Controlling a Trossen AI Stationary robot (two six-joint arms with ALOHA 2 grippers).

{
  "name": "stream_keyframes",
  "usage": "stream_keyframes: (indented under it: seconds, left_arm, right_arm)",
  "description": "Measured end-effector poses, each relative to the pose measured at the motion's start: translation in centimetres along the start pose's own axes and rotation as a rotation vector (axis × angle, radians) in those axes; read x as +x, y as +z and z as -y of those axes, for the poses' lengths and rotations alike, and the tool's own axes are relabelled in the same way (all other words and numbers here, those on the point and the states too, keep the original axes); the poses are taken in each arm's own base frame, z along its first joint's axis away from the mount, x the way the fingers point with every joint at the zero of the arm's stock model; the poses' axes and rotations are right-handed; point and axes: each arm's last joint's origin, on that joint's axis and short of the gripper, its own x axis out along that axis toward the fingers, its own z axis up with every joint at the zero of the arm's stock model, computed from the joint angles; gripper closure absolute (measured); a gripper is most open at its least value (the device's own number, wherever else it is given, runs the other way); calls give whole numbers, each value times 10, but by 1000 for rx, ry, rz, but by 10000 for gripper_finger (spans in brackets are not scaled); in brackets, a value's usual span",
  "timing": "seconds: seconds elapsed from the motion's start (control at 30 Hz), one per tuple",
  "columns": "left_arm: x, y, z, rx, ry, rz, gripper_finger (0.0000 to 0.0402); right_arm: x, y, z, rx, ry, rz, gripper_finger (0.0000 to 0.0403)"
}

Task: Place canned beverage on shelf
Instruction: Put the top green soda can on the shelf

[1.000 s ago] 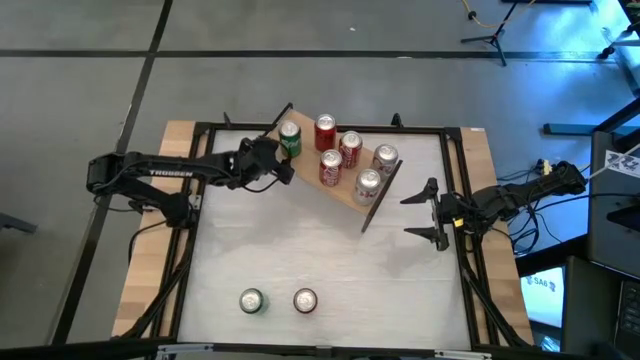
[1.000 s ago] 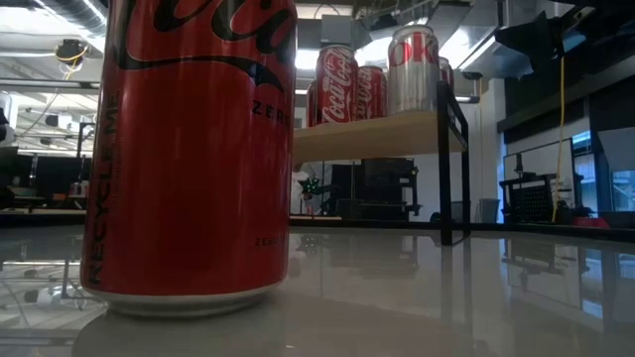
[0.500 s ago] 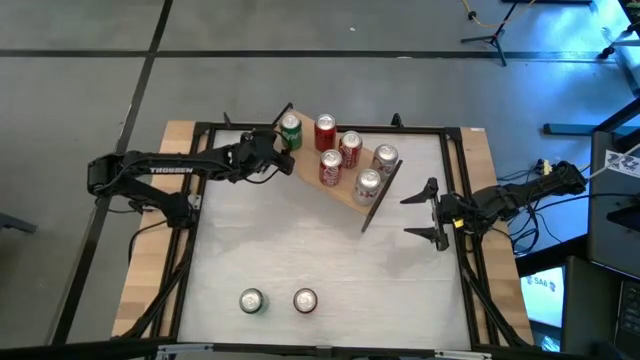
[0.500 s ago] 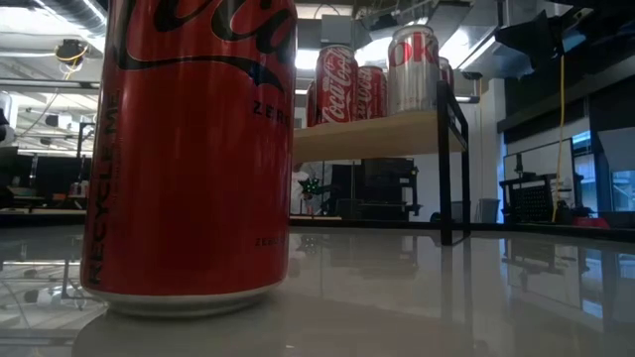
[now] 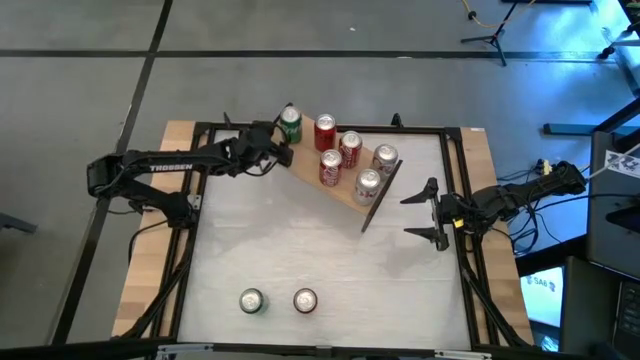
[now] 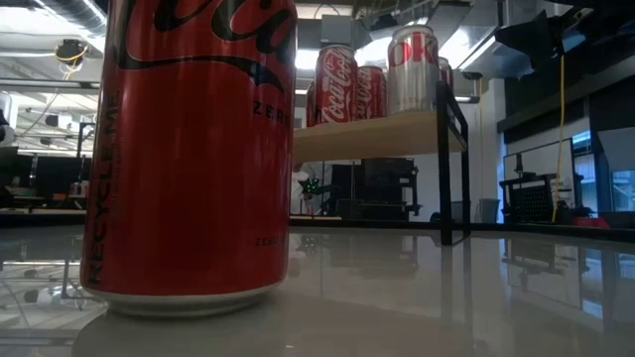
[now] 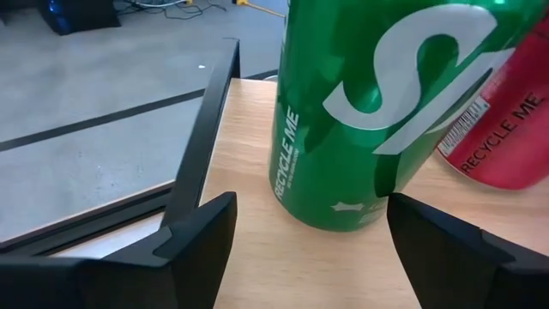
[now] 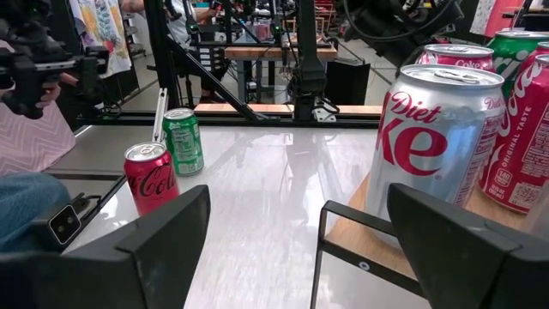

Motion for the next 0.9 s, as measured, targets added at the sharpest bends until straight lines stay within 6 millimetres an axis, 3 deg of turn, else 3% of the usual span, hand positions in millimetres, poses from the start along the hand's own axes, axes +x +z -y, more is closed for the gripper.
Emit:
stream_keyframes:
  seconds: [0.43, 0.9]
  left_arm:
    - [23, 2, 4, -27, -18, 52, 112]
    - [25, 3, 0, 7, -4, 59, 112]
  right_arm:
    - [0, 0, 0, 0, 0, 0, 54]
    - [0, 0, 0, 0, 0, -1, 54]
